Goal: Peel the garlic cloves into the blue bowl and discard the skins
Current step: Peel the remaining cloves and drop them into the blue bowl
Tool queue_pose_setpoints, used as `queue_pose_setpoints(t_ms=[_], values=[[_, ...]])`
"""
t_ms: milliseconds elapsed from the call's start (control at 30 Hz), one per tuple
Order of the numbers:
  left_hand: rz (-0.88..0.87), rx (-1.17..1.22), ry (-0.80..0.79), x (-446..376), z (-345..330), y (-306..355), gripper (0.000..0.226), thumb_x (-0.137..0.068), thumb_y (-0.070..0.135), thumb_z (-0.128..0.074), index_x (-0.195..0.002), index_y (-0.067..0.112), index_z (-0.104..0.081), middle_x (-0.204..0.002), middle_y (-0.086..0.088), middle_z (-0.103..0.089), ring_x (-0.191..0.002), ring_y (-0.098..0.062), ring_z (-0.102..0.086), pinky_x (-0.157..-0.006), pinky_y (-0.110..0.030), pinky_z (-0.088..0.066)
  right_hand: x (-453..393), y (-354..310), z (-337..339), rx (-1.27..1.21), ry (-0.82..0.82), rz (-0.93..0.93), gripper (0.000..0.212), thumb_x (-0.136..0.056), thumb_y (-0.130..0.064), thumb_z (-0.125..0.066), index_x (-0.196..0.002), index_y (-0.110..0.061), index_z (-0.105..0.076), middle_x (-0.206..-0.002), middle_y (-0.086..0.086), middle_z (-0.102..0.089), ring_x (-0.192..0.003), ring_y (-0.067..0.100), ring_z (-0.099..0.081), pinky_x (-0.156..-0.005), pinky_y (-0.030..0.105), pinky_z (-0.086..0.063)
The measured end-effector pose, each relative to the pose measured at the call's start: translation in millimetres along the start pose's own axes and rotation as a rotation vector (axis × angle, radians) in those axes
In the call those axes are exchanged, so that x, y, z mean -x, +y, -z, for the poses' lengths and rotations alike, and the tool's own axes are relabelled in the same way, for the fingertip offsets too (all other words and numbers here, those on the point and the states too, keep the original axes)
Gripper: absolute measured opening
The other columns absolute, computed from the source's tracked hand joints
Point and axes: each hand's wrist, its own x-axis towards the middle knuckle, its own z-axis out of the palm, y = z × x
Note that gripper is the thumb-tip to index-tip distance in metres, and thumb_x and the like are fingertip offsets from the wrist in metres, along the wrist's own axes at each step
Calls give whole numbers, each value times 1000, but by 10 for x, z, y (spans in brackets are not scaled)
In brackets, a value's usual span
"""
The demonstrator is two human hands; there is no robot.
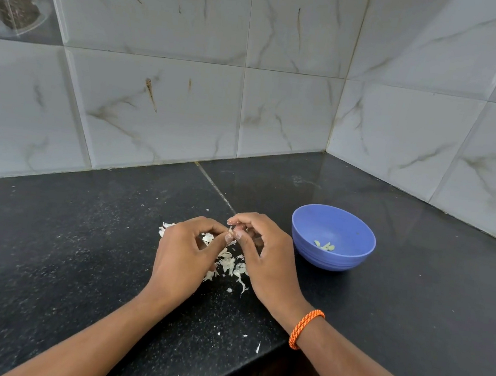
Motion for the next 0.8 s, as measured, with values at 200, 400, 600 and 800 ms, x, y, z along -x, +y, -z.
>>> queue_pose_setpoints(t_ms=[200, 400, 600, 800], values=[[44, 67, 4, 14, 23, 46, 5, -97, 34, -80, -98, 36, -84, -95, 19, -81, -55, -17, -74, -56, -39, -59, 2, 4, -27, 89, -50, 37, 24, -111, -13, -53, -125, -27, -65, -112, -13, -65, -111, 12, -61, -90, 39, -54], [81, 220, -1, 21, 32, 110, 6, -96, 24, -82, -101, 25, -85, -92, 6, -83, -62, -24, -78, -55, -47, -60, 8, -29, 1, 47, -45, -4, 22, -108, -15, -59, -125, -29, -64, -98, -17, -68, -98, 13, -66, -85, 41, -57], [86, 229, 37, -7, 27, 65, 3, -93, 22, -86, -92, 22, -83, -88, 2, -81, -59, -25, -75, -54, -39, -56, 38, -47, 16, 59, -11, -19, 24, -113, -19, -48, -127, -29, -66, -99, -14, -72, -97, 12, -68, -83, 40, -56], [102, 282, 47, -30, 15, 30, 16, -93, 5, -81, -89, 20, -81, -86, -3, -78, -53, -28, -69, -52, -33, -51, 20, -5, 27, 110, 27, -29, 19, -112, -27, -52, -125, -37, -63, -95, -14, -69, -99, 10, -64, -82, 33, -52]])
